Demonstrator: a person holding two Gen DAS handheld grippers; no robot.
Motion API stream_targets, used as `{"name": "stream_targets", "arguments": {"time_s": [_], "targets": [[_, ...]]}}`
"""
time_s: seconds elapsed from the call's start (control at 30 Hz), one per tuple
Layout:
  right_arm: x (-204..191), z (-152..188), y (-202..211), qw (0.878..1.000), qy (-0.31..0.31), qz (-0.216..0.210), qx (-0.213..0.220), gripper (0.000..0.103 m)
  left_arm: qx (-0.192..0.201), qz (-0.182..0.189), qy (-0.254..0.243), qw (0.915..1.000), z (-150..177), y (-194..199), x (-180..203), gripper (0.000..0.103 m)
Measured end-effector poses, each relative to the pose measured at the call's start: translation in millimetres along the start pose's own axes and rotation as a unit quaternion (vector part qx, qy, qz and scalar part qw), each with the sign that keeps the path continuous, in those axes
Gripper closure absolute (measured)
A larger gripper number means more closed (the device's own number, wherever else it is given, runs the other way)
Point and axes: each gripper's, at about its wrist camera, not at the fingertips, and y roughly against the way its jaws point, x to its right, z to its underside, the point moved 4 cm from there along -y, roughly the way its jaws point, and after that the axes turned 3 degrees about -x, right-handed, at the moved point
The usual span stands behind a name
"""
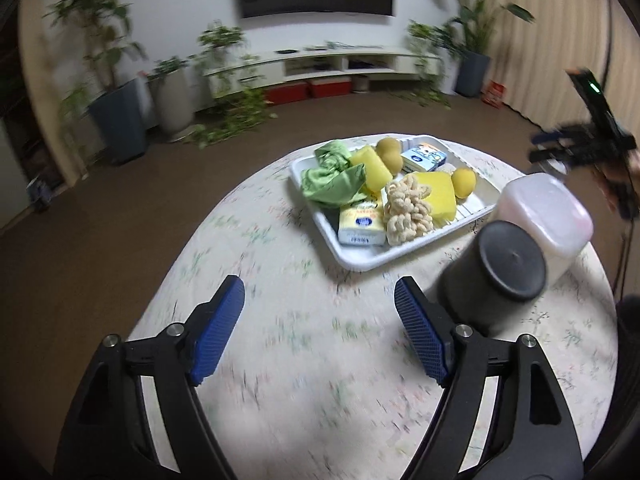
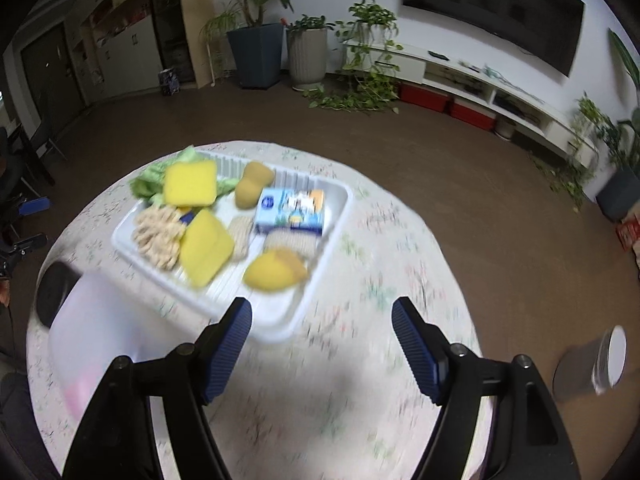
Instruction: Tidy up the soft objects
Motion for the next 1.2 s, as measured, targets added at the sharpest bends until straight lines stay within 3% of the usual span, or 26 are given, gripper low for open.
{"name": "stream_targets", "arguments": {"time_s": [0.17,0.23,0.37,0.53,0.63,0.7,0.9,1.2], "targets": [[-9.9,47.0,31.0,0.999,-0.032,0.01,0.009,0.027,0.024,-0.042,0.06,0.997,26.9,41.5,16.9,0.026],[-16.6,63.5,42.3,0.999,-0.044,0.007,0.016,0.022,0.035,-0.055,0.078,0.9948,36.9,56.2,27.6,0.025],[-38.5,100.7,67.0,0.997,-0.078,-0.006,0.026,0.017,0.06,-0.081,0.116,0.9881,55.6,80.8,53.1,0.013],[-80.0,137.9,95.6,0.992,-0.112,-0.003,0.054,0.002,0.078,-0.082,0.164,0.9799,76.4,101.7,91.1,0.008],[-109.1,150.4,115.3,0.99,-0.116,0.012,0.086,0.0,0.097,-0.075,0.186,0.9748,81.9,115.1,111.6,0.006],[-130.4,157.2,129.0,0.988,-0.104,0.033,0.107,0.0,0.118,-0.072,0.188,0.9725,83.5,127.3,127.3,0.006],[-171.4,171.8,162.6,0.983,-0.066,0.077,0.151,0.0,0.128,-0.098,0.146,0.9759,88.4,145.6,160.1,0.006],[-183.1,180.4,183.6,0.975,-0.071,0.104,0.183,0.0,0.132,-0.135,0.151,0.9704,96.9,159.3,169.9,0.006]]}}
